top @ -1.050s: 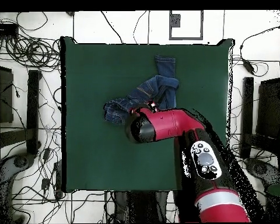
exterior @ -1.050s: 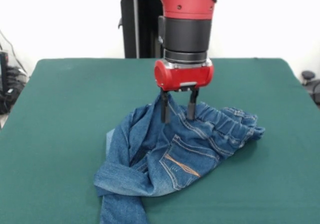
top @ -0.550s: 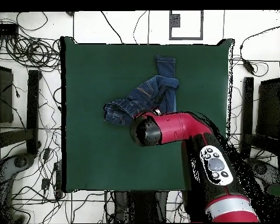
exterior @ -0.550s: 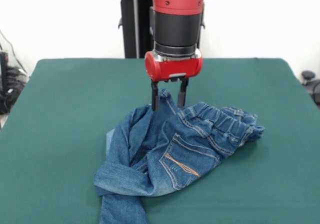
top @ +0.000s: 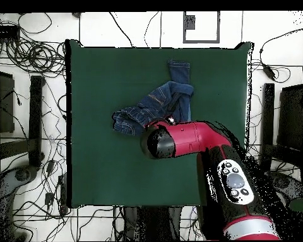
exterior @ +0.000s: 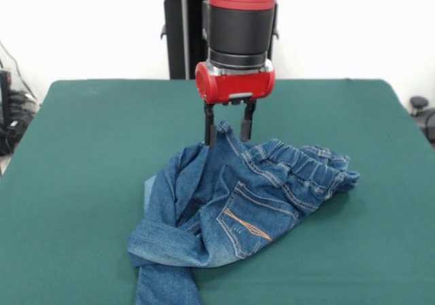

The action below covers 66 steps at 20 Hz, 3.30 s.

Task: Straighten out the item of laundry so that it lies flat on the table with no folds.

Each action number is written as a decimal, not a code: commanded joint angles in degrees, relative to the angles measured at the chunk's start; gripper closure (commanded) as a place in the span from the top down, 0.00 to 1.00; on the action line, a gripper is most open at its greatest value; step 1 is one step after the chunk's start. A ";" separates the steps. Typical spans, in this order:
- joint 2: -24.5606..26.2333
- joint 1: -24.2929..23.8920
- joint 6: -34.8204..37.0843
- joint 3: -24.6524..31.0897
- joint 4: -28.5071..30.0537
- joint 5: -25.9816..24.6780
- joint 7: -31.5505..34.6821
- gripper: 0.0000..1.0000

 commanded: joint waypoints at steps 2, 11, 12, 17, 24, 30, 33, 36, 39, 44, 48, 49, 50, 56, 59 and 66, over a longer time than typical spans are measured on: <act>5.59 1.56 4.14 4.98 1.48 -2.57 -3.38 1.00; 5.99 2.85 9.19 2.48 1.59 -2.12 -3.07 1.00; 5.92 3.02 9.69 2.18 1.57 -2.16 -2.96 1.00; 6.12 4.27 13.60 0.51 0.55 -1.72 -1.59 1.00; 7.30 4.55 13.76 0.46 -0.40 -3.09 -1.23 1.00; 9.35 4.36 7.80 1.90 -1.56 -3.68 0.05 1.00; 10.88 4.91 6.18 1.55 -2.79 -4.16 0.97 1.00; 11.52 5.28 5.32 1.36 -3.37 -4.62 1.46 1.00; 12.65 5.60 4.27 1.27 -4.42 -5.15 2.14 1.00; 13.07 5.05 2.19 2.51 -4.38 -5.12 2.27 1.00; 14.90 5.05 -0.49 3.18 -5.65 -5.33 2.23 1.00; 15.29 5.19 -0.82 3.18 -6.03 -5.41 2.16 1.00; 15.64 5.38 -1.52 3.04 -6.33 -5.44 2.48 1.00; 15.51 5.75 -6.72 3.10 -5.87 -5.37 4.57 1.00; 14.46 5.65 -9.75 3.42 -4.85 -5.79 5.29 1.00; 11.36 5.39 -11.57 3.83 -3.04 -5.69 5.87 1.00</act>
